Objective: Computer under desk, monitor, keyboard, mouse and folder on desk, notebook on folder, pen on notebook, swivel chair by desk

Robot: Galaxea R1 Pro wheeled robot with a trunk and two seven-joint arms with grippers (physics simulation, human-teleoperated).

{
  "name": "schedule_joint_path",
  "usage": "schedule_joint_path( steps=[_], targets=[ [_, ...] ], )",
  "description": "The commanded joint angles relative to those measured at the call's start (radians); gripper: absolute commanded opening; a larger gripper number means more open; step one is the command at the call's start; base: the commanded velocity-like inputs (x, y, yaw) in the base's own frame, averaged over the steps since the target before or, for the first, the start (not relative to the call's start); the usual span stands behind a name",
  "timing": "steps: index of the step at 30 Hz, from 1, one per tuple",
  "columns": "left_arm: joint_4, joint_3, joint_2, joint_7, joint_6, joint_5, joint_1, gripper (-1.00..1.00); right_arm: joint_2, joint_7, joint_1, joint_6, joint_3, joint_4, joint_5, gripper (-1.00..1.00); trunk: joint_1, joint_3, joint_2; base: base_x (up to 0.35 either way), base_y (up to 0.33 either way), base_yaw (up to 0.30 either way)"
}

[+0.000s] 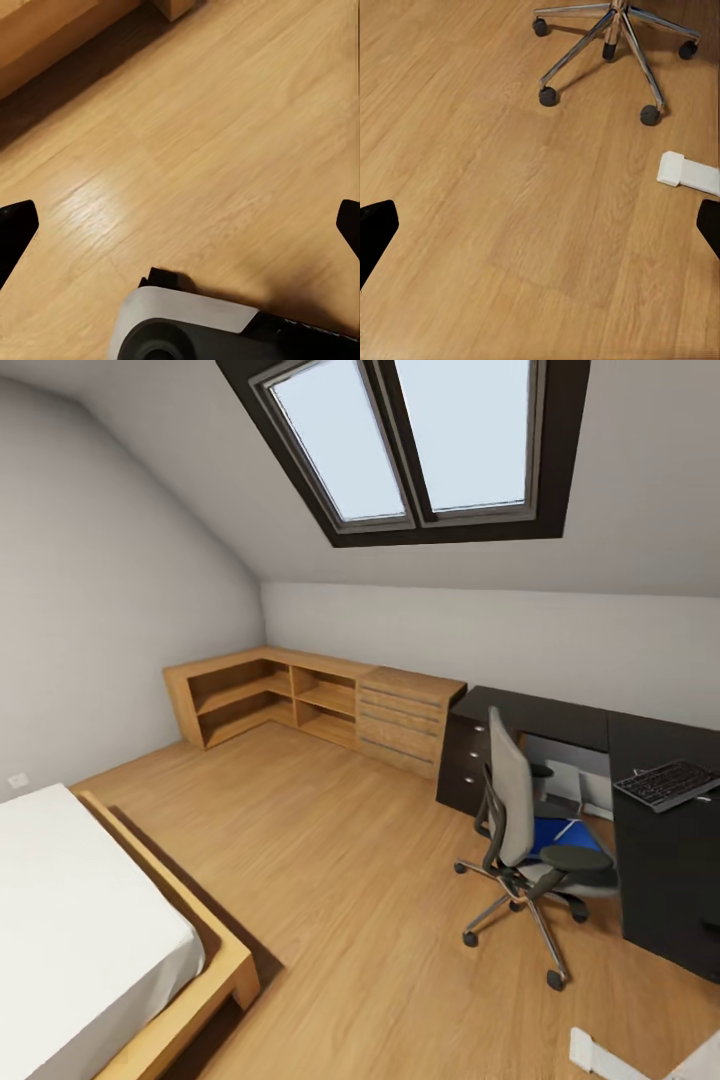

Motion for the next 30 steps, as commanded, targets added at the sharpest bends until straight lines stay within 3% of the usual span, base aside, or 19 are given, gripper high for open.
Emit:
schedule_joint_path(
  steps=[1,15,30],
  targets=[
    [0.0,-0.006,0.0,-0.001,-0.003,0.009,0.0,1.0,0.0,0.0,-0.001,-0.002,-0.002,0.001,0.001,1.0,0.0,-0.001,-0.001,0.154,0.297,-0.297],
    [0.022,-0.008,-0.003,-0.001,-0.004,0.008,0.0,1.0,0.0,0.0,-0.001,-0.002,-0.002,0.001,0.003,1.0,0.0,-0.001,-0.001,0.127,0.294,-0.285],
    [0.023,-0.01,-0.023,-0.001,-0.004,0.005,0.0,1.0,0.0,0.0,-0.001,-0.001,-0.002,0.001,0.004,1.0,0.0,-0.001,-0.001,0.008,0.029,-0.268]
  ],
)
